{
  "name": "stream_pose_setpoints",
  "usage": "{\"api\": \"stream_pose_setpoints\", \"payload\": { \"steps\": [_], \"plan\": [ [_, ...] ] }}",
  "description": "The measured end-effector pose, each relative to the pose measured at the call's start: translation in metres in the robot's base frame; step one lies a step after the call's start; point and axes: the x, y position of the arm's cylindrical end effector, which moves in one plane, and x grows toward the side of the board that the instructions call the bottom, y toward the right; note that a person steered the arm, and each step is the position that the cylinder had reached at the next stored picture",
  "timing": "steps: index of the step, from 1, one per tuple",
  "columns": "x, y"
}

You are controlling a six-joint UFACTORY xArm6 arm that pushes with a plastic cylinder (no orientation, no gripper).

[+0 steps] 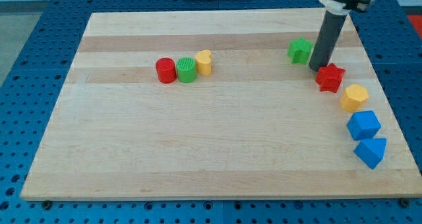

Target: Move the red star above the yellow hexagon

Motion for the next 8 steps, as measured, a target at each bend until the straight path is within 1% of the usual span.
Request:
{"api": "stream_pose_setpoints", "payload": {
  "steps": [1,2,3,4,5,6,8],
  "plan": [
    [-0.011,-0.004],
    [-0.014,-0.037],
    [0.006,-0.044],
    [0.032,-0.044],
    [0.037,-0.044],
    [0.035,-0.042],
    [0.029,-0.013]
  ]
}}
